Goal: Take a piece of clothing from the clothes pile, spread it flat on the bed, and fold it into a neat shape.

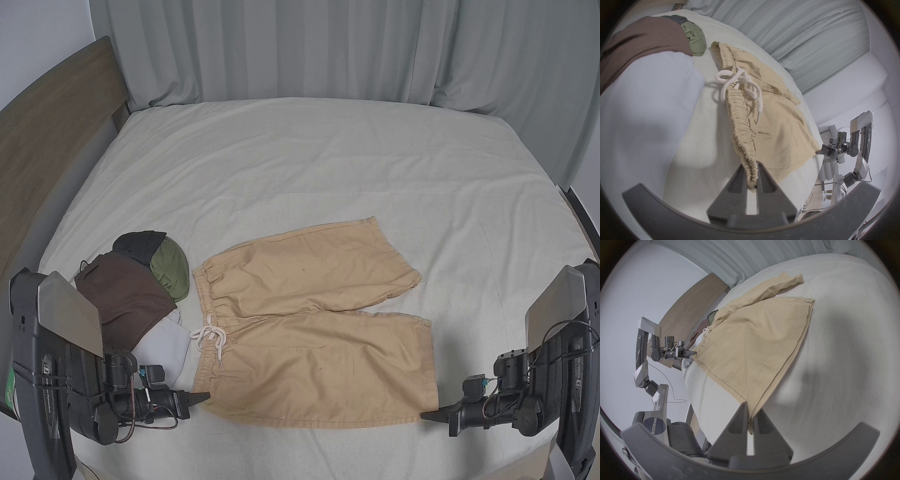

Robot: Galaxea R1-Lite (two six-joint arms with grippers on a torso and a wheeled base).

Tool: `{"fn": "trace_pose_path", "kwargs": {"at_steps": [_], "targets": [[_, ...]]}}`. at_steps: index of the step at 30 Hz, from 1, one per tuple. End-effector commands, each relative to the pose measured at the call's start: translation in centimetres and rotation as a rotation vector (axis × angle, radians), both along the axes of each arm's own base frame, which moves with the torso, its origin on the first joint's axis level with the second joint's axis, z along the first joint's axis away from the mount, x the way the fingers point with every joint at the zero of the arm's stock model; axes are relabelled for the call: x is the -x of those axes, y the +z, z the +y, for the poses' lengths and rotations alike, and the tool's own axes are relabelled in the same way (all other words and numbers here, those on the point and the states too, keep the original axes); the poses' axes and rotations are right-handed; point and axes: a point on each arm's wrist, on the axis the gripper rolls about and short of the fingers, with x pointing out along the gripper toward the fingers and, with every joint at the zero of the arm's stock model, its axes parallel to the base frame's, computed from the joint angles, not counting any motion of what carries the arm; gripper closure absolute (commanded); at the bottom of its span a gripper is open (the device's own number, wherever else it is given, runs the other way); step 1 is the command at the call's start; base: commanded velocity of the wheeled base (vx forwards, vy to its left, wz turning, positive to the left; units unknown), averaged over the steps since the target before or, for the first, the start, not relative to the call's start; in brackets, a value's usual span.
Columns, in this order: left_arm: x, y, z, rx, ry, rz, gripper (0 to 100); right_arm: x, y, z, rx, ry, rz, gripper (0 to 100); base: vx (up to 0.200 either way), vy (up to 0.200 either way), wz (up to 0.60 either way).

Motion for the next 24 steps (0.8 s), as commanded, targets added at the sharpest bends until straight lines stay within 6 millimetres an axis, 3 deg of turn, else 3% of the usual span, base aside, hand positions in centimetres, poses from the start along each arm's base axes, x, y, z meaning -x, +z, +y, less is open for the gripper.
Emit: {"fn": "trace_pose_path", "kwargs": {"at_steps": [1,16,24], "targets": [[1.3,0.0,0.1,-0.003,-0.002,0.048,100,0.6,0.3,-0.2,0.003,-0.002,0.012,100,0.000,0.000,0.00],[4.9,-1.2,1.9,-0.079,-0.160,0.063,100,1.5,1.0,-1.0,-0.010,0.041,0.007,100,0.000,0.000,0.00],[4.9,-1.2,1.9,-0.075,-0.176,0.055,100,2.3,1.1,-2.0,0.019,0.081,0.024,100,0.000,0.000,0.00]]}}
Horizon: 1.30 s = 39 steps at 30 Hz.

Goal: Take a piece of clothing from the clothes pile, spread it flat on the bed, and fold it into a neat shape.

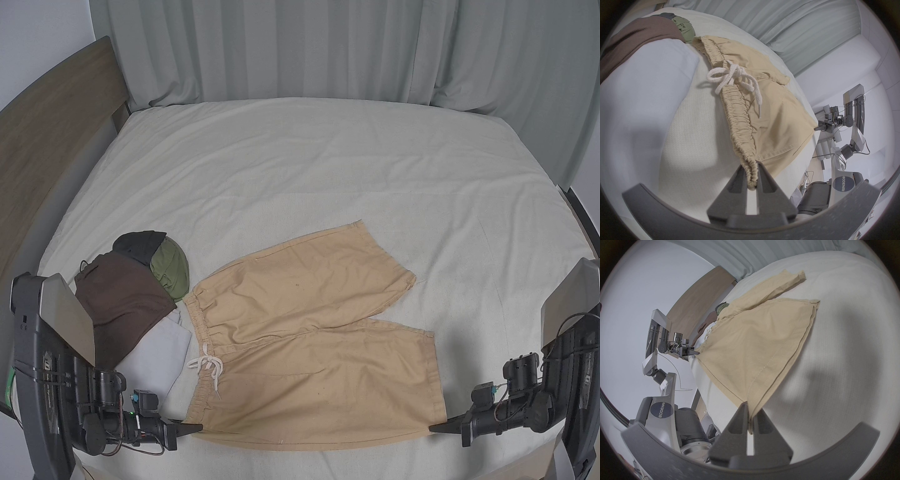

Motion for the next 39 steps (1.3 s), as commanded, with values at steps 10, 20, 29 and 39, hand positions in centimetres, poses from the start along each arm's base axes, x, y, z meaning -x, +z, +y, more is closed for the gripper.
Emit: {"fn": "trace_pose_path", "kwargs": {"at_steps": [10,20,29,39], "targets": [[-0.6,0.7,-0.2,0.041,-0.033,-0.049,100,-0.5,1.3,-0.3,-0.018,-0.006,-0.087,100,0.000,0.000,0.00],[-3.4,4.4,-0.6,0.151,0.042,-0.158,100,-2.9,3.8,0.0,-0.135,-0.048,-0.233,100,0.000,0.000,0.00],[-4.5,6.5,-0.7,0.207,0.078,-0.206,100,-4.0,5.5,0.5,-0.184,-0.066,-0.279,100,0.000,0.000,0.00],[-4.8,7.1,-0.9,0.224,0.081,-0.221,100,-4.4,7.5,1.1,-0.253,-0.093,-0.287,100,0.000,0.000,0.00]]}}
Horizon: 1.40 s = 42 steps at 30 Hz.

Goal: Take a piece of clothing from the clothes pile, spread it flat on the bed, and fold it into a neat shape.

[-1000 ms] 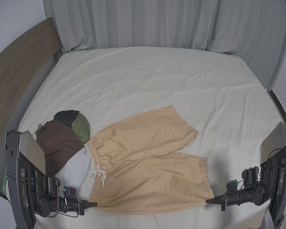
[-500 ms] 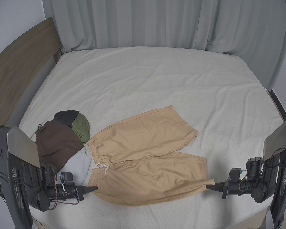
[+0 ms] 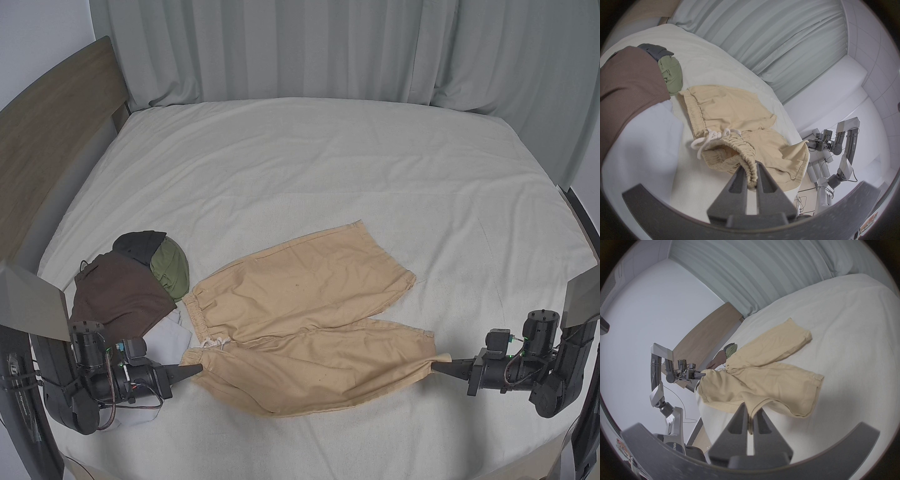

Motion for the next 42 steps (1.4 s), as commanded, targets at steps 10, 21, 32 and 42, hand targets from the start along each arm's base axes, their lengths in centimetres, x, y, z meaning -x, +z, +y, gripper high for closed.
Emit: {"fn": "trace_pose_path", "kwargs": {"at_steps": [10,21,32,42], "targets": [[-1.0,0.9,0.1,0.033,0.026,-0.027,100,0.1,1.9,0.5,-0.062,-0.009,-0.010,100,0.000,0.000,0.00],[-1.4,1.5,0.1,0.072,0.053,-0.015,100,1.4,5.8,1.9,-0.260,-0.017,0.090,100,0.000,0.000,0.00],[-2.1,1.9,0.3,0.098,0.074,-0.022,100,0.8,6.2,2.3,-0.320,-0.037,0.145,100,0.000,0.000,0.00],[-2.3,2.0,0.6,0.102,0.088,-0.024,100,0.3,6.4,2.2,-0.324,-0.043,0.127,100,0.000,0.000,0.00]]}}
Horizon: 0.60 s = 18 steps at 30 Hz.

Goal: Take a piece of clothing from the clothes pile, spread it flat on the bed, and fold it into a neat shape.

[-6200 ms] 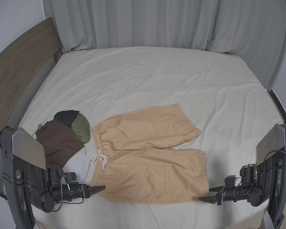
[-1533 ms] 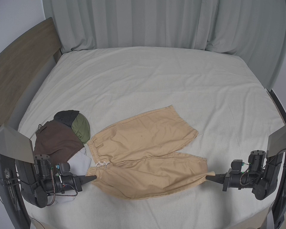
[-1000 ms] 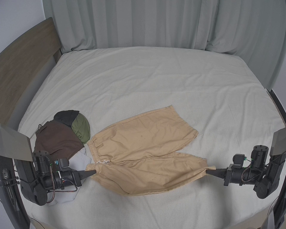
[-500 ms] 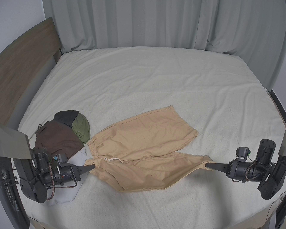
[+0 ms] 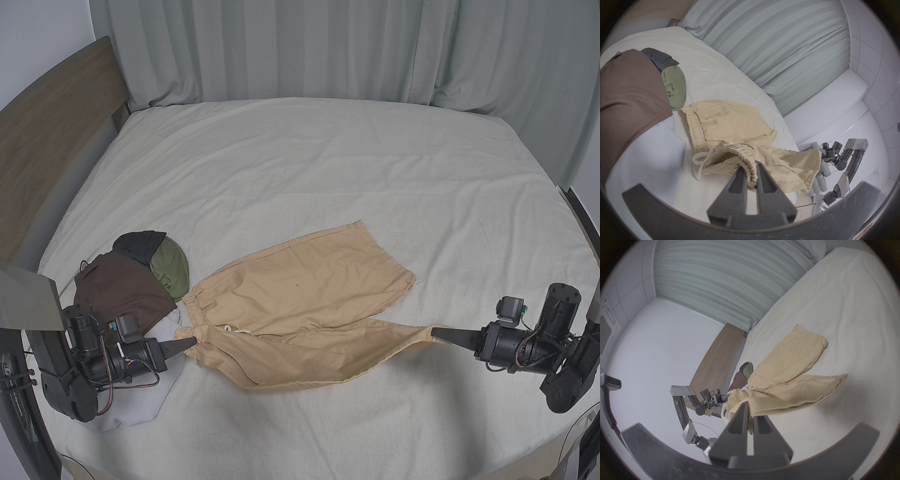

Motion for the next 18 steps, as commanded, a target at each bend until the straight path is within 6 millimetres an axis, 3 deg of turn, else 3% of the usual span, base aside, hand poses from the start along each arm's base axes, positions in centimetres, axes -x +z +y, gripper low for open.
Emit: {"fn": "trace_pose_path", "kwargs": {"at_steps": [1,18], "targets": [[0.0,0.0,0.1,0.000,0.002,-0.002,100,-0.2,0.1,0.0,-0.001,-0.002,-0.009,100,0.000,0.000,0.00],[-0.9,0.4,0.6,-0.003,0.042,-0.032,100,-2.6,1.6,0.4,-0.018,-0.042,-0.111,100,0.000,0.000,0.00]]}}
